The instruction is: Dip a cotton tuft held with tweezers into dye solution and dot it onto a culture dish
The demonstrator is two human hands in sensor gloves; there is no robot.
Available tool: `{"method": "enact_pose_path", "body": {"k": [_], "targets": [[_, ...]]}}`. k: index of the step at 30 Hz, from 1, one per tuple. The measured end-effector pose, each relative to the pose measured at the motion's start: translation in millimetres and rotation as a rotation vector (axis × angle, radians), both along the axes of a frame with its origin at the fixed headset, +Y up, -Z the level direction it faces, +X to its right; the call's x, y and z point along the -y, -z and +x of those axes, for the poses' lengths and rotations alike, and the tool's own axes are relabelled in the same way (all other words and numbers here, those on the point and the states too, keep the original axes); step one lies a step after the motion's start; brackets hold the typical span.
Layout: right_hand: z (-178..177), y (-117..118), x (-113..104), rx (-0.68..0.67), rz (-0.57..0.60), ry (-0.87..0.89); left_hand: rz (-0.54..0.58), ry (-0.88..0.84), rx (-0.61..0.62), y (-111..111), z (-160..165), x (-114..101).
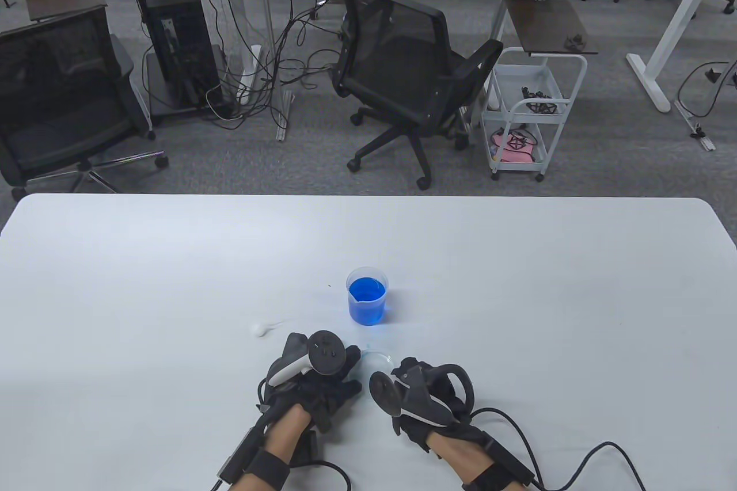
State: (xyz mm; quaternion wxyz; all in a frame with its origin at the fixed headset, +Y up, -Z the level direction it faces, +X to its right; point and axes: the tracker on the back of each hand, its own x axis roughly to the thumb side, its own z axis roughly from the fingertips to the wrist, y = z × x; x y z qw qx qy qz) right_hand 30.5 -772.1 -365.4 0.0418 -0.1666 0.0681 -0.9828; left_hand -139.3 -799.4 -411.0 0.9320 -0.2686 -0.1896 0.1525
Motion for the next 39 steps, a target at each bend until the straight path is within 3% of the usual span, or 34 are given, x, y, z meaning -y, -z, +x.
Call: {"method": "enact_pose_path", "body": {"k": [5, 13, 22, 32, 39], "targets": [[-1.7, -0.1, -0.4, -0.002, 0.009, 0.002, -0.002, -0.001, -0.003, -0.6, 0.0, 0.1], [7.5, 3.9, -24.0, 0.053, 0.099, 0.096, -0.005, -0.003, -0.003, -0.7, 0.6, 0.0], [-1.8, 16.7, 2.8, 0.052, 0.030, -0.002, -0.005, -0.001, -0.004, -1.4, 1.6, 0.3], [15.9, 19.3, -21.6, 0.110, 0.118, 0.095, -0.007, -0.002, -0.004, -1.4, 1.8, 0.5], [9.9, 22.9, -3.7, 0.107, 0.064, 0.023, -0.008, -0.003, -0.003, -1.3, 1.7, 0.6]]}}
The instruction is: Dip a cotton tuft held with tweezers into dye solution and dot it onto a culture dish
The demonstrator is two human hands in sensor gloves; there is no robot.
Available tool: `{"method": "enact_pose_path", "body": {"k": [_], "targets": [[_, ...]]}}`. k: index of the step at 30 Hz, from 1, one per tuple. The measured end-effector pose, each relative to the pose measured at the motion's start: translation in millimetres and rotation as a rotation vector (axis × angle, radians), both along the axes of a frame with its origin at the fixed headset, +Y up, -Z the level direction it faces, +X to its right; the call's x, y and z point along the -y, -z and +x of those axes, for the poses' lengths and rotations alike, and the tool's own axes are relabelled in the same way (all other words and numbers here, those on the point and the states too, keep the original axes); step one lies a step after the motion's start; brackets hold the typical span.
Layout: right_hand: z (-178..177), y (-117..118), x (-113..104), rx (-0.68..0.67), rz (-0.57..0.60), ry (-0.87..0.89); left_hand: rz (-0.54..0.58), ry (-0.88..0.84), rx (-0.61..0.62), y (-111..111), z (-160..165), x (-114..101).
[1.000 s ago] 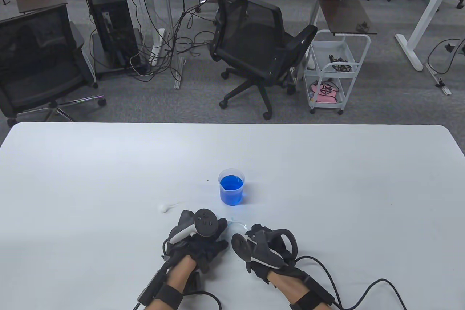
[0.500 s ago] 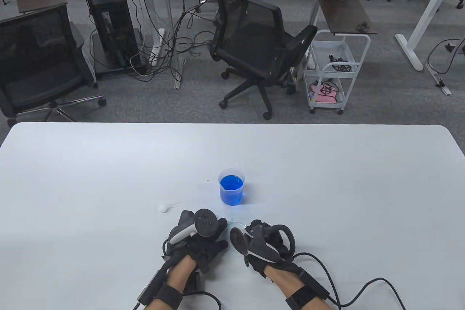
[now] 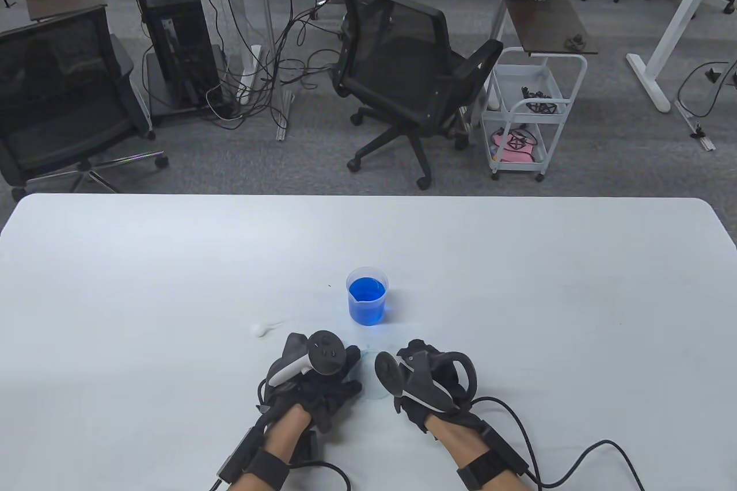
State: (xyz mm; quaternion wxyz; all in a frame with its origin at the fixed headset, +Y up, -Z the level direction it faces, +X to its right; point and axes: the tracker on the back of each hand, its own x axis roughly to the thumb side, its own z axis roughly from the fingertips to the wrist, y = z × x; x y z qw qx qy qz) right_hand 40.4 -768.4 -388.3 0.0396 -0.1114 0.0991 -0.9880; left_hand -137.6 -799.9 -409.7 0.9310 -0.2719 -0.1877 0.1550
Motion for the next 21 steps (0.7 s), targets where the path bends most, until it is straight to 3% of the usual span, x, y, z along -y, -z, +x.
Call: {"method": "enact_pose_path", "body": {"k": [7, 16, 21], "targets": [[-3.4, 0.9, 7.5, -0.007, -0.015, -0.030, 0.000, 0.000, 0.000, 0.0, 0.0, 0.0], [15.1, -11.4, -25.0, 0.013, 0.055, 0.073, -0.003, 0.006, -0.003, -0.5, -0.1, -0.4], [10.7, -16.0, -11.1, -0.009, 0.006, 0.012, -0.003, 0.008, -0.004, -0.3, -0.3, -0.6]]}}
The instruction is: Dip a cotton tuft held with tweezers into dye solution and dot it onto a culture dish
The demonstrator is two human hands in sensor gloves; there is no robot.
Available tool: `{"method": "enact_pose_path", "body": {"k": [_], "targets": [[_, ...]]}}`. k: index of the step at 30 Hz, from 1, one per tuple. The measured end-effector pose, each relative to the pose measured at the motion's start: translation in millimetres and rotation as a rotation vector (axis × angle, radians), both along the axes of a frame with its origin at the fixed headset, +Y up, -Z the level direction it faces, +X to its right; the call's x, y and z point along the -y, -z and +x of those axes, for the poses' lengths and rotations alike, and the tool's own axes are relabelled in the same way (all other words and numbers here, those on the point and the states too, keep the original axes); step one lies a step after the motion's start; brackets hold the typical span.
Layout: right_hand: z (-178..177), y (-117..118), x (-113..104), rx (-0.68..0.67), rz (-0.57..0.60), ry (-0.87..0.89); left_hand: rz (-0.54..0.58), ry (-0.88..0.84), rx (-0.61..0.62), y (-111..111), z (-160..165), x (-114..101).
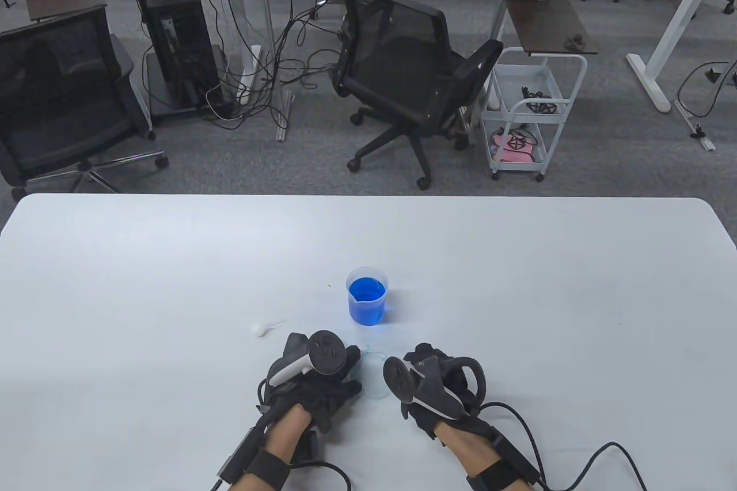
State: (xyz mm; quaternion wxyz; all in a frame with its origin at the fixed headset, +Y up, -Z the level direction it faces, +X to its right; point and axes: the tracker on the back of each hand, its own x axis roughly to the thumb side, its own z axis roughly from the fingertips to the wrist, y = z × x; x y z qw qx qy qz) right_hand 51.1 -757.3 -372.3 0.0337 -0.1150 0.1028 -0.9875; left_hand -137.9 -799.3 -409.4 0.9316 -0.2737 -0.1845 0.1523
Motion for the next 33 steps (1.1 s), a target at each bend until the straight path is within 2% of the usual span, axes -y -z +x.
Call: {"method": "enact_pose_path", "body": {"k": [5, 8, 18, 26, 33], "targets": [[-7.5, 3.0, 15.4, -0.013, -0.036, -0.053, 0.000, 0.001, 0.000, 0.3, -0.3, -0.2], [-8.4, 3.3, 15.5, -0.015, -0.040, -0.048, 0.000, 0.001, 0.000, 0.3, -0.3, -0.2], [0.0, -15.6, -12.0, -0.029, 0.019, 0.035, -0.002, 0.003, -0.004, 0.3, -0.2, -0.3], [-13.5, -13.5, 11.7, -0.055, -0.045, -0.055, -0.004, 0.002, -0.005, 1.3, -0.7, -0.6], [-12.3, -14.2, 8.7, -0.058, -0.026, -0.038, -0.004, 0.004, -0.005, 1.8, -0.9, -0.8]]}}
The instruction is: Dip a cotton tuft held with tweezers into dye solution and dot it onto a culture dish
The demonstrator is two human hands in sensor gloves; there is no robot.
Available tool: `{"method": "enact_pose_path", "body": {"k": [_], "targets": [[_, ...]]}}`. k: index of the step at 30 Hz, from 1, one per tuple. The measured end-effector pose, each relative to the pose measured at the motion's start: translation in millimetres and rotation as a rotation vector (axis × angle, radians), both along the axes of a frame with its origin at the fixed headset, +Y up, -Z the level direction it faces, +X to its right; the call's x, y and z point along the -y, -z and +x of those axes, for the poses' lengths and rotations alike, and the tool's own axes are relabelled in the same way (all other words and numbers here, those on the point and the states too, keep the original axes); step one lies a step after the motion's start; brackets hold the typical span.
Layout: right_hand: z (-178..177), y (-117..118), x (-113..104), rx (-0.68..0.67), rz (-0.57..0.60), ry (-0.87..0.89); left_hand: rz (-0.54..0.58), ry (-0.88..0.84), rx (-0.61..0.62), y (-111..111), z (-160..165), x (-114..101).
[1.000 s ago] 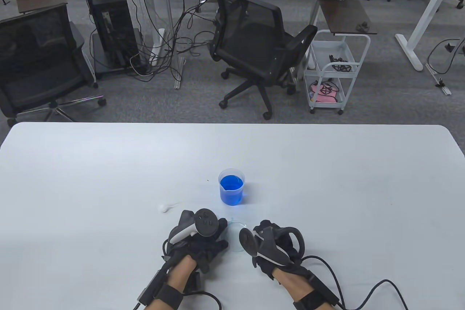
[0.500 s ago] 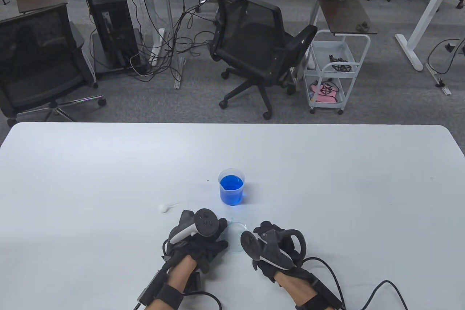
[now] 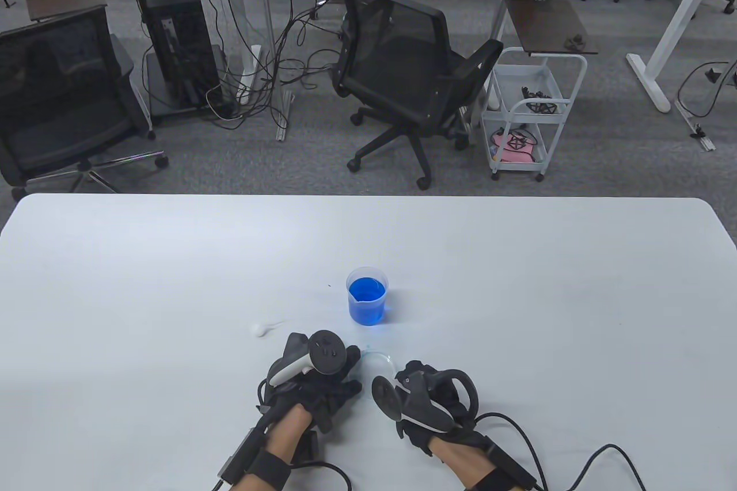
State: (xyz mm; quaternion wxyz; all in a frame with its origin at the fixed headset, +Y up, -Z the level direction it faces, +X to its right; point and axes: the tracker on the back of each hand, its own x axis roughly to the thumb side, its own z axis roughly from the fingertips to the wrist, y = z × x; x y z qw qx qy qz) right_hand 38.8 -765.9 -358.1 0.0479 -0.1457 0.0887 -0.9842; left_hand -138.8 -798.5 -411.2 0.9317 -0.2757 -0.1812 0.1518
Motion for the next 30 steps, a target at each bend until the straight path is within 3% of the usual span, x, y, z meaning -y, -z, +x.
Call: {"method": "enact_pose_path", "body": {"k": [7, 19, 30], "targets": [[2.6, -10.3, -23.5, -0.012, 0.071, 0.090, 0.000, 0.000, 0.000, -0.1, 0.3, 0.0], [-11.3, -1.7, 5.7, -0.033, -0.010, -0.017, -0.002, -0.001, 0.000, 0.0, 0.6, 0.0], [-4.9, 4.0, -14.5, -0.006, 0.054, 0.063, -0.003, -0.001, 0.000, 0.0, 0.7, 0.0]]}}
